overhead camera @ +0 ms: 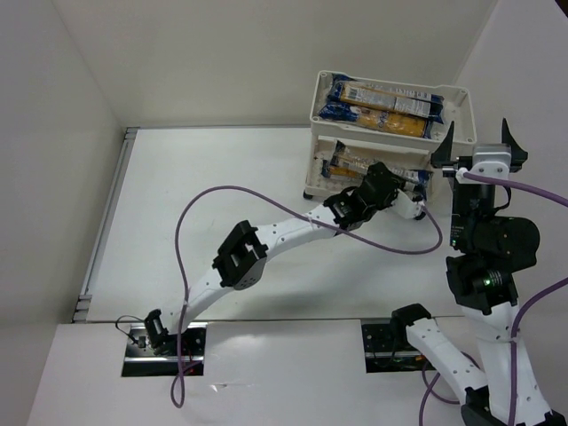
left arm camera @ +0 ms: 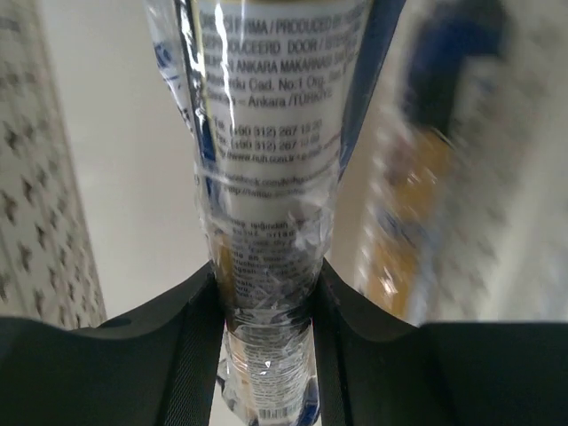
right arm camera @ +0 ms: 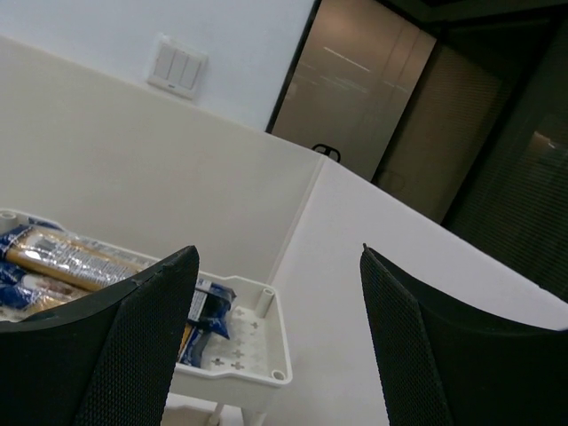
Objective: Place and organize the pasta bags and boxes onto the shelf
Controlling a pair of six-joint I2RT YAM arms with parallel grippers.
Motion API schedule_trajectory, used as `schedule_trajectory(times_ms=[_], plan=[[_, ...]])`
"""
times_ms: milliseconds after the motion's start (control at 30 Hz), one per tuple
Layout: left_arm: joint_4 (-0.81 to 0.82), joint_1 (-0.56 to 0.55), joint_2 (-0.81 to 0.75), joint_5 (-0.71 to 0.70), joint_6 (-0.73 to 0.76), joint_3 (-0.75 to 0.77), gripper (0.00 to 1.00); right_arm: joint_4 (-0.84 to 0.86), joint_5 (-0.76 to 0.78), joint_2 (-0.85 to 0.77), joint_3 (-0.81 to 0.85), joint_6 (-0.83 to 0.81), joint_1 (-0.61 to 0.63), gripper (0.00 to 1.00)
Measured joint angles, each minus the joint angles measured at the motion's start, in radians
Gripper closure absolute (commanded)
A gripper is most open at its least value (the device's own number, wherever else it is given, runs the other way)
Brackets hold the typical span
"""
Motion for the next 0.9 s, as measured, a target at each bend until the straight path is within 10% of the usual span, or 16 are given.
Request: schedule_trajectory(times_ms=[133,433,900], plan=[[-0.019,0.033,0.171,0.025,-0.003,0.278,0.49,-0.021,-0.014,-0.02,-0.026,0.003,-0.009,0.22],[-0.053,0.096,0.246,0.008,-0.006,0.364,0.06,-0.044,-0.04,-0.034,-0.054,0.008,-0.017,0.22],[-0.186,0.06,0.071,0.013,-0.174,0.261,0.01,-0.073,-0.079,-0.04,-0.058,0.01,-0.019,0.22]])
